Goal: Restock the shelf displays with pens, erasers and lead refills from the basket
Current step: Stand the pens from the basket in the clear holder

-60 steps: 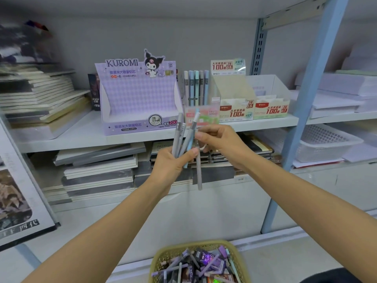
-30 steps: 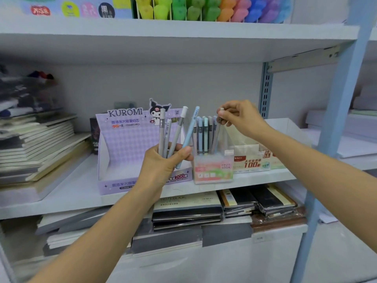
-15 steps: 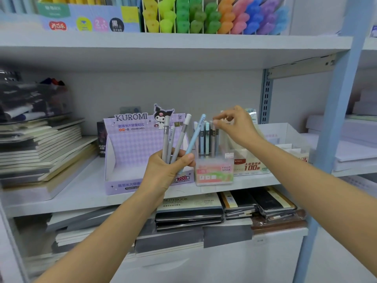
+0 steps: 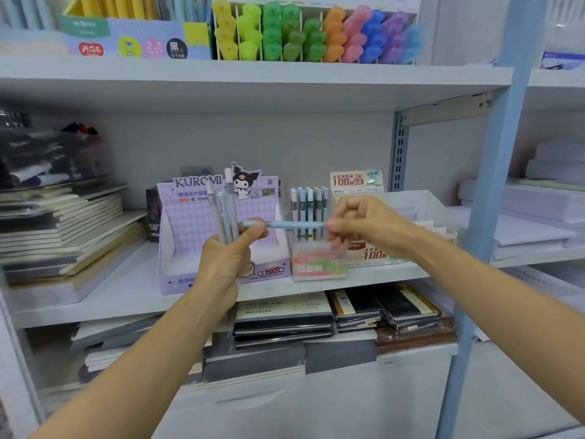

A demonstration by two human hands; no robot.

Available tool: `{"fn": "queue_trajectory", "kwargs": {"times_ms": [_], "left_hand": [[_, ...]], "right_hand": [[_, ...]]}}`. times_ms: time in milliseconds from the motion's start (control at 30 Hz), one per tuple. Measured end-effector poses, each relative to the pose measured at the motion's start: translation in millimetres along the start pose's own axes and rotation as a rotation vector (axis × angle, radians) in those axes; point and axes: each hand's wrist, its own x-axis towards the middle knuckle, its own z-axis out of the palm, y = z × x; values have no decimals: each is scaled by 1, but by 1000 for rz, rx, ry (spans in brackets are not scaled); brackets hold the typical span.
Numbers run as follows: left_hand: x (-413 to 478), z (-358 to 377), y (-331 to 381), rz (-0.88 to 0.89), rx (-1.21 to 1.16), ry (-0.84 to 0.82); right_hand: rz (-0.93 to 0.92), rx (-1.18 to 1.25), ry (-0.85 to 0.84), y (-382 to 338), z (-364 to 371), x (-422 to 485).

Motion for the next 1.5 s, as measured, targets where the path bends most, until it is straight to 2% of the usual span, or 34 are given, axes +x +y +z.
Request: {"fn": "queue_trajectory", "kwargs": {"times_ms": [100,200,300,367,400,467,567,733,933,1000,1100,1233,1367,1500], "left_hand": [[-3,9,-3,10,-83,68],[-8,17,-9,27,-15,103],[-14,23,-13,60,12,36],[-15,25,-11,74,53,27],[-14,25,-11,79,91,29],[-12,26,-9,80,156,14],[-12,30,-10,81,208,-54],[-12,36,-15,100,221,-75],[-9,31,-13,57,194,-79],[-5,29,-13,53,202,-76],[1,25,-12,48,145,-79],[5,22,-13,88,170,-107],[5,24,-15,97,189,-124],[5,23,-17,82,195,-131]], "right_hand": [[61,-43,-192,16,16,-9],[58,-8,-202,27,30,-10],[93,20,-211,28,35,-10],[120,-46,-246,26,34,-9],[104,-93,-231,23,34,-8],[13,-142,-88,17,34,-1],[-99,-42,102,4,34,12],[-157,9,54,-2,37,26],[-163,58,109,-7,27,26],[-187,65,171,-14,17,28],[-238,96,375,-28,-6,31],[-280,-131,590,-26,-31,36],[-240,-385,594,-4,-31,42],[-233,-488,577,13,-27,47]]}}
